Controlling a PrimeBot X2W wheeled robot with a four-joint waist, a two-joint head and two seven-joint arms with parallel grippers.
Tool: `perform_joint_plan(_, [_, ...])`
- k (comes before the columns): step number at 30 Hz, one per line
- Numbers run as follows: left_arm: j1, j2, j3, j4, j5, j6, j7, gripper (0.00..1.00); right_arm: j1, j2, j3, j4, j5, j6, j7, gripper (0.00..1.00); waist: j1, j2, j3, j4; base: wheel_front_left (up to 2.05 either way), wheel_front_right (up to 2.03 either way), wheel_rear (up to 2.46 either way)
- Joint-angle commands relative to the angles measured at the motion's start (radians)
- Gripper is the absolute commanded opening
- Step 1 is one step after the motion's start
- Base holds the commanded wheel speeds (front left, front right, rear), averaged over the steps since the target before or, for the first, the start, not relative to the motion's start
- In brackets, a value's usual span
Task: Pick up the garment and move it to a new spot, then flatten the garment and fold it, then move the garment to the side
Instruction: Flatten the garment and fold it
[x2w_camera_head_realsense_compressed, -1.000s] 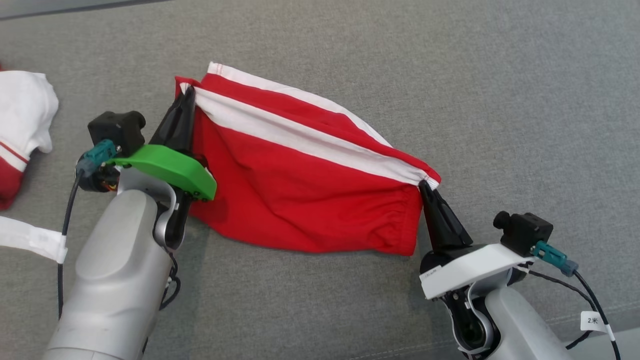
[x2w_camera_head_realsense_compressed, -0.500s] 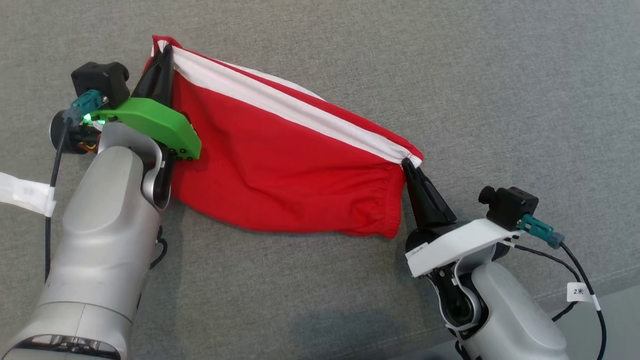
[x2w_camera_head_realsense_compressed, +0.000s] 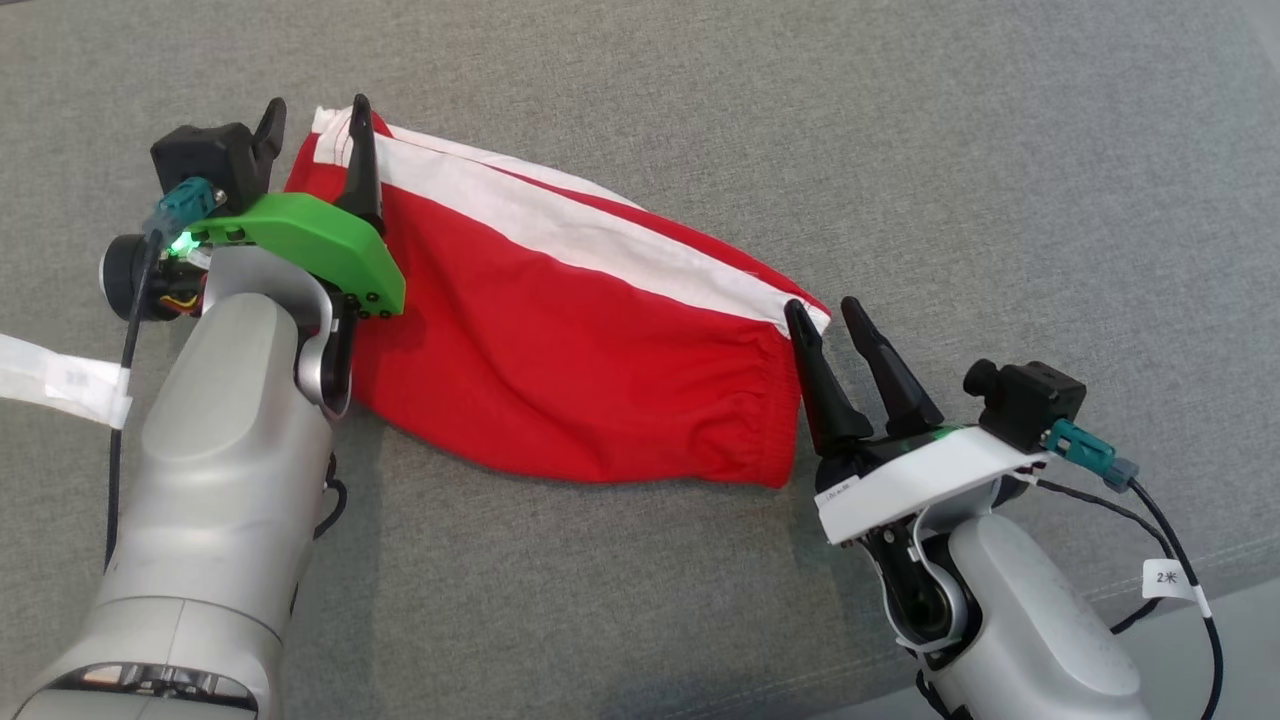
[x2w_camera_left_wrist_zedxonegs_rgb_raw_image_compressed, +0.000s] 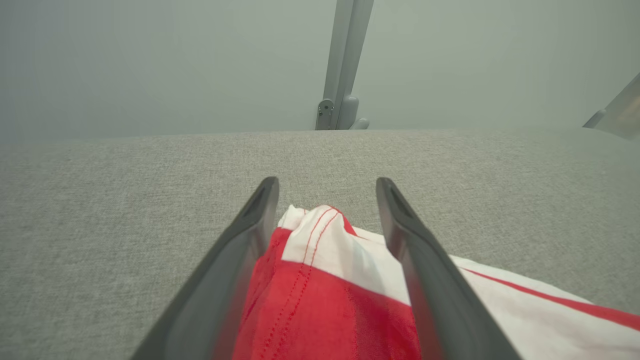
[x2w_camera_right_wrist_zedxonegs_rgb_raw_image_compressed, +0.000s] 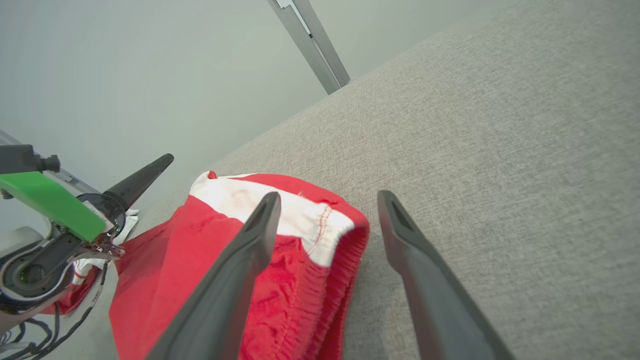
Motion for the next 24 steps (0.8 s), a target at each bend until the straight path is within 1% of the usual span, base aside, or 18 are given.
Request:
perform_joint_plan(1, [0.034,-0.003,0.008,-0.011,0.008,-0.009,-0.003,1.00,0.022,-0.001,-0.015,-0.011,-0.020,-0.001,-0.003,1.00,0.0000,-0.0001,-0.021,0.013,0.00,0.00,0.00])
perform_joint_plan(5, [0.089,-0.012,0.025,-0.045,0.008,-0.023,-0.003,1.00,0.066,-0.001,-0.060,-0.030,-0.078,-0.001,-0.004,1.00,0.0000,-0.0001,-0.064,0.033,0.00,0.00,0.00])
perform_joint_plan(8, [0.130,-0.016,0.029,-0.047,0.008,-0.031,-0.003,1.00,0.094,-0.001,-0.085,-0.038,-0.101,-0.001,-0.004,1.00,0.0000,-0.0001,-0.092,0.045,0.00,0.00,0.00])
perform_joint_plan(12, [0.190,-0.012,0.032,-0.019,0.007,-0.040,-0.003,1.00,0.155,-0.001,-0.136,-0.052,-0.167,-0.001,-0.004,1.00,0.0000,-0.0001,-0.147,0.063,0.00,0.00,0.00])
perform_joint_plan(15, [0.232,-0.012,0.030,0.037,-0.007,-0.043,0.000,1.00,0.200,-0.002,-0.176,-0.060,-0.205,-0.001,-0.004,1.00,0.0000,-0.0001,-0.184,0.068,0.00,0.00,0.00])
perform_joint_plan(20, [0.252,-0.007,0.039,0.119,-0.034,-0.051,0.032,1.00,0.249,-0.001,-0.214,-0.073,-0.221,-0.001,-0.004,1.00,0.0000,-0.0001,-0.215,0.052,0.00,0.00,0.00])
perform_joint_plan(24, [0.232,0.002,0.053,0.160,-0.056,-0.045,0.040,1.00,0.266,-0.001,-0.222,-0.083,-0.224,-0.001,-0.004,1.00,0.0000,-0.0001,-0.215,0.027,0.00,0.00,0.00])
